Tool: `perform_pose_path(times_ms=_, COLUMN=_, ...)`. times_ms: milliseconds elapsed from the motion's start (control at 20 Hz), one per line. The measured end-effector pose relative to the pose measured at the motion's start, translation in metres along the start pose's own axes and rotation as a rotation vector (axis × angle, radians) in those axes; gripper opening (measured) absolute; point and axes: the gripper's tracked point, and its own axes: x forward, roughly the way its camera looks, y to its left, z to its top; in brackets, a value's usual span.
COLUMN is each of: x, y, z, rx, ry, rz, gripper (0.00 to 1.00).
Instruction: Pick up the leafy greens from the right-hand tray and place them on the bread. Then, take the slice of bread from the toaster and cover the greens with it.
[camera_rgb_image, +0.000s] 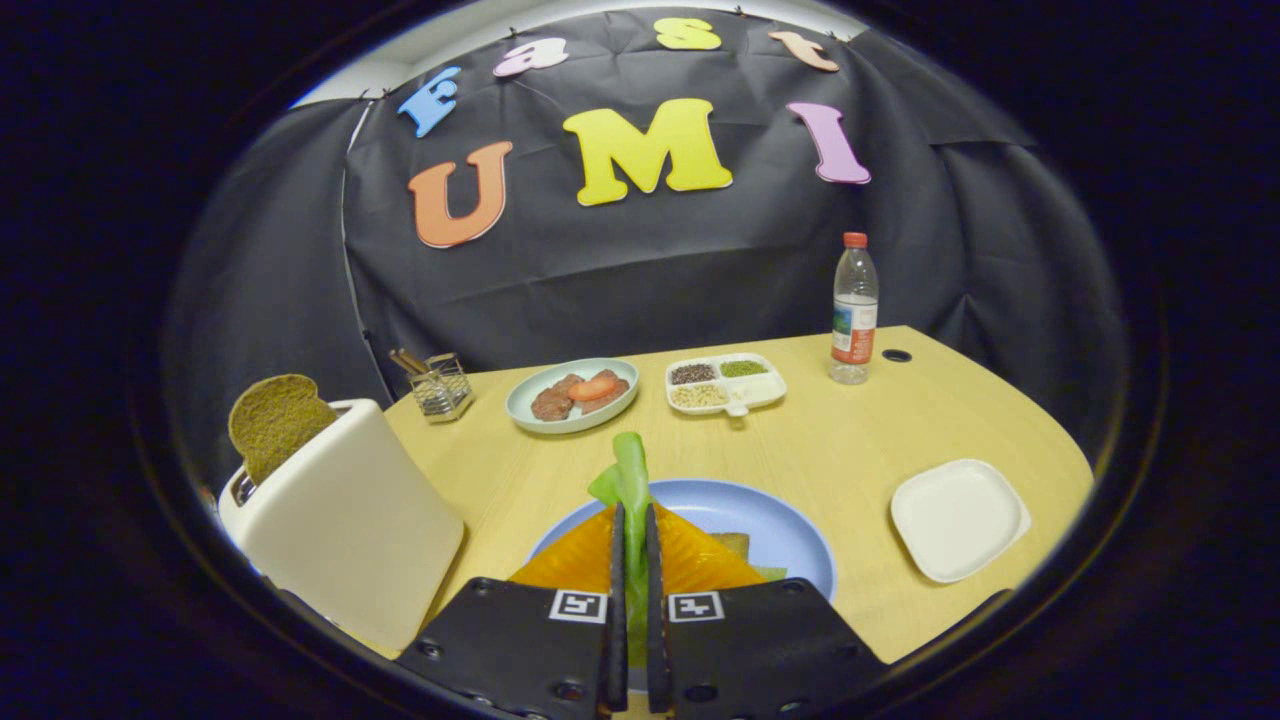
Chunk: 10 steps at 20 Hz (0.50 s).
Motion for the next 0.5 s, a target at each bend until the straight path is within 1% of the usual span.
perform_pose_path(times_ms=50, x=0.002, y=0.005, z=-0.004, rx=0.007, ry=0.007, rz=0.015, gripper=0.13)
perform_pose_path(times_ms=100, x=0.004, y=0.007, z=-0.007, rx=0.007, ry=0.015, rz=0.017, gripper=0.14)
perform_pose_path(times_ms=350, x=0.003, y=0.017, z=-0.009, rx=0.009, ry=0.011, rz=0.038, gripper=0.51)
perform_pose_path(times_ms=500, x=-0.012, y=0.016, z=0.005, rx=-0.016, ry=-0.051, rz=0.018, gripper=0.73)
